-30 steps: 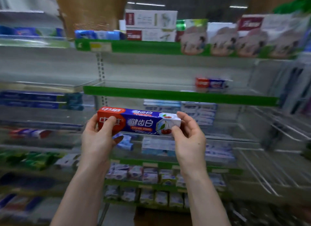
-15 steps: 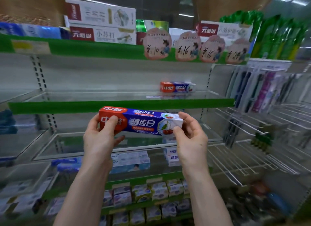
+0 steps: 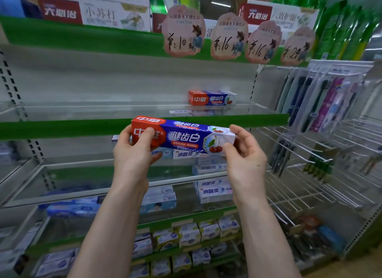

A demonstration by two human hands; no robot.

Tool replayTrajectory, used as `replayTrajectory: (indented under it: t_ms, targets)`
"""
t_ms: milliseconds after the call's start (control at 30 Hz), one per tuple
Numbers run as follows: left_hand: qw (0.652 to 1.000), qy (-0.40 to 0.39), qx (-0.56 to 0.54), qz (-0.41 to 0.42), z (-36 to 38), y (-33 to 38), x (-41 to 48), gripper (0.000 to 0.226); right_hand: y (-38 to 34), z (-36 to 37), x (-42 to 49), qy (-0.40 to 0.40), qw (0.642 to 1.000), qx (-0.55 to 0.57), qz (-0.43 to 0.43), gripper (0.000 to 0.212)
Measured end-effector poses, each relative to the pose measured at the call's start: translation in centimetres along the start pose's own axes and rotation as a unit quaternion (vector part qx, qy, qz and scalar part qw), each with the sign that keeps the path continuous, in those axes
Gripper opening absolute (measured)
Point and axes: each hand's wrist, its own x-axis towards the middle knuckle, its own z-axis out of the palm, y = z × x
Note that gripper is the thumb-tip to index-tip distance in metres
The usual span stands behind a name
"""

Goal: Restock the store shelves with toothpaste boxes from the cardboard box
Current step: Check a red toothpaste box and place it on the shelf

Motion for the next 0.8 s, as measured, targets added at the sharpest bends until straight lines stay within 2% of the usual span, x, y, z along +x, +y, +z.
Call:
replayTrajectory:
  t_ms: [333, 567, 800]
  targets:
    - [0.999, 0.02, 0.002, 0.028, 10.7, -3.1, 1.6, 0.032, 1.2, -6.2, 9.7, -0.017, 1.0, 0.016, -0.012, 0.033]
    - [0.999, 0.034, 0.0, 0.028, 17.8, -5.6, 2.6, 0.041, 2.6, -11.0, 16.5, -0.021, 1.0, 0.004, -0.014, 0.037]
    - [0.996, 0.037, 0.062, 0.05, 20.8, -5.5, 5.2, 0.045, 3.8, -11.9, 22.9, -0.055, 0.998, -0.013, -0.016, 0.037]
